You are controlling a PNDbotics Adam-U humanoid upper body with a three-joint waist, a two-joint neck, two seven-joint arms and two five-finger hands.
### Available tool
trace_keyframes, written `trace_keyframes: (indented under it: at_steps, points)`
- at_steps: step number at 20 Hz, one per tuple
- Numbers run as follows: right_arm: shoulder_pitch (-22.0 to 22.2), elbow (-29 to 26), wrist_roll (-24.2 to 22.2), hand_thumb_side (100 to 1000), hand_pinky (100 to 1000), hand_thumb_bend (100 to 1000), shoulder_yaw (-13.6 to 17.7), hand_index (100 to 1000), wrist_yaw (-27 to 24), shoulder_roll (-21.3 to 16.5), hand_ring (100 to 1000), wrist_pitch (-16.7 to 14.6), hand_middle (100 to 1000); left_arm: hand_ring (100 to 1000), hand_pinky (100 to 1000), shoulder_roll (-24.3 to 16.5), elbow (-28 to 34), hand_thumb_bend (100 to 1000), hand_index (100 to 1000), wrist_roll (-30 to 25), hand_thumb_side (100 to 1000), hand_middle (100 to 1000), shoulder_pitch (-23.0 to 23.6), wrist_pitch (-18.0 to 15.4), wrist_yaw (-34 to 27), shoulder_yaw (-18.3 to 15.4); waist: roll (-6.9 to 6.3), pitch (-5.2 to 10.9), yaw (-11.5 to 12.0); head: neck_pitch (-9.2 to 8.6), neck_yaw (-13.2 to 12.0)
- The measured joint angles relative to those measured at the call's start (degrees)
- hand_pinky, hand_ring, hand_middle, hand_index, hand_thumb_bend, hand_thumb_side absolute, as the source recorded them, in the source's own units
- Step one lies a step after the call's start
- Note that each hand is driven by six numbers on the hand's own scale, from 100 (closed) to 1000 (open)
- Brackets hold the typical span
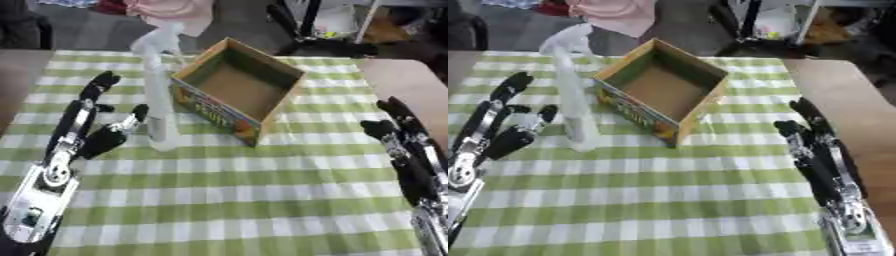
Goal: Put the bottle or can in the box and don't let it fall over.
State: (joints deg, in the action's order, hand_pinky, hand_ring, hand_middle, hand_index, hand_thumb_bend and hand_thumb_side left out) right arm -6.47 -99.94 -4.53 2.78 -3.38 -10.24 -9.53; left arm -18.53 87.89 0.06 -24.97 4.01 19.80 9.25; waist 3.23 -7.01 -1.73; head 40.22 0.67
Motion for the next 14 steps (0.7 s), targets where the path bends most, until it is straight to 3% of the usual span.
trace_keyframes:
  at_steps: [14]
  points:
    - [0.25,0.17,-0.20,542,858,100,-0.14,1000,-0.43,0.42,789,0.10,957,1000,777,2.73,-11.02,424,951,0.37,649,1000,-8.54,1.19,0.73,2.73,0.05,0.01,-0.79,0.02,-0.23]
